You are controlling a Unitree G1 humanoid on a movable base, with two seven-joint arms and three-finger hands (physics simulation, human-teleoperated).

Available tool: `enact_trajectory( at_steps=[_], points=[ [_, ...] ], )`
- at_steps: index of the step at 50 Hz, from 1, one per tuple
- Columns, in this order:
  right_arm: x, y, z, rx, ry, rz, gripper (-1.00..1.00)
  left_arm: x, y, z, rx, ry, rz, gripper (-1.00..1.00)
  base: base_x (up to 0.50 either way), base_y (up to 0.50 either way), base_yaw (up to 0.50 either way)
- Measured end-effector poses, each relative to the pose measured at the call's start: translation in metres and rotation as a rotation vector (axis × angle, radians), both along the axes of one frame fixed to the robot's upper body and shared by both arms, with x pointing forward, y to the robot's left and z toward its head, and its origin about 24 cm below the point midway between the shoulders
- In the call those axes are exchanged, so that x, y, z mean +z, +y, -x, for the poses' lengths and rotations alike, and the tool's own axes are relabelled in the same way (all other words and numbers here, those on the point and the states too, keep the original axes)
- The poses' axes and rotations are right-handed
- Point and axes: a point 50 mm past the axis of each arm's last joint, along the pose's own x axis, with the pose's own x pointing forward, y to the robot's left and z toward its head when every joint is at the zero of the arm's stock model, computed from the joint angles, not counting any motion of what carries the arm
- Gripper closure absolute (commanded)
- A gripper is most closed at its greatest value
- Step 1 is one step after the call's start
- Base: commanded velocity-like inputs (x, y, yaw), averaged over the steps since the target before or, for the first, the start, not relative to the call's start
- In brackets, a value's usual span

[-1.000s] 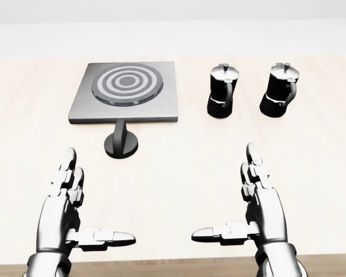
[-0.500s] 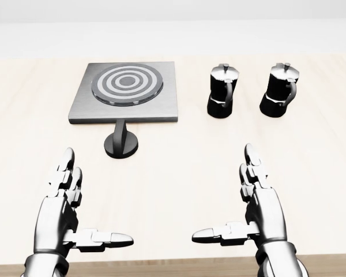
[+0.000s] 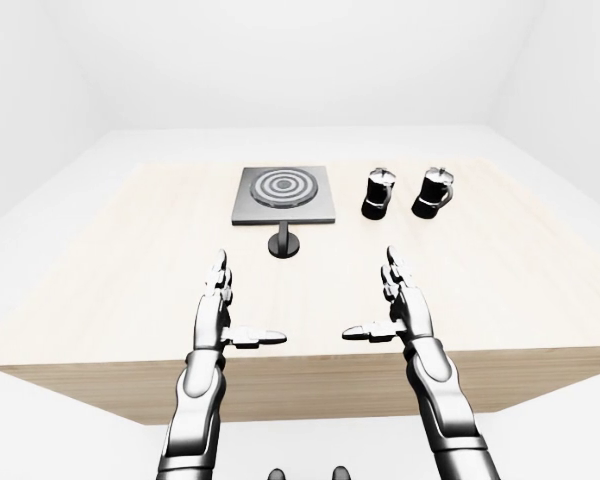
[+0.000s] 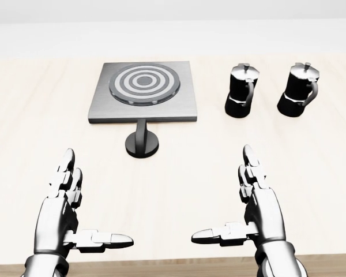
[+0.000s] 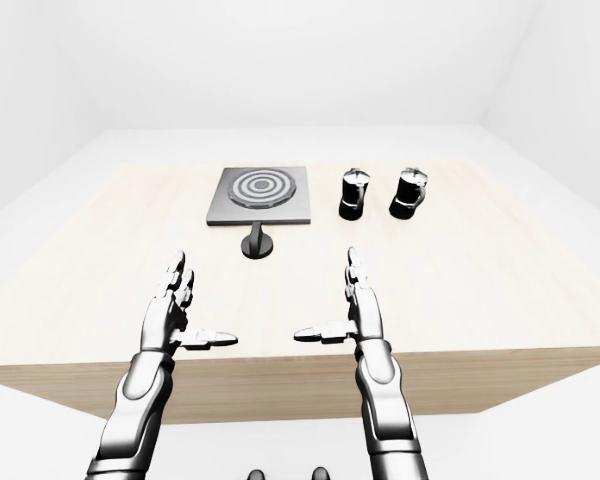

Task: Turn off the stove.

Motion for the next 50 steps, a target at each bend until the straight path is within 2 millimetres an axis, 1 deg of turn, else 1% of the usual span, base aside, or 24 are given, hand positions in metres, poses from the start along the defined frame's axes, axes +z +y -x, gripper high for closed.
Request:
enact_trajectory(
  at_steps=[37, 50],
  points=[
    [0.0003, 0.0006, -0.0006, 0.003, 0.000, 0.005, -1.00, -0.0003, -0.0001, -0.0008, 0.000, 0.000, -0.002, -1.00, 0.00, 0.17, 0.00],
    [-0.0002, 0.0008, -0.0009, 0.005, 0.000, 0.003, -1.00, -0.0001, 0.0002, -0.0007, 0.001, 0.000, -0.002, -1.00, 0.00, 0.01, 0.00]
  ],
)
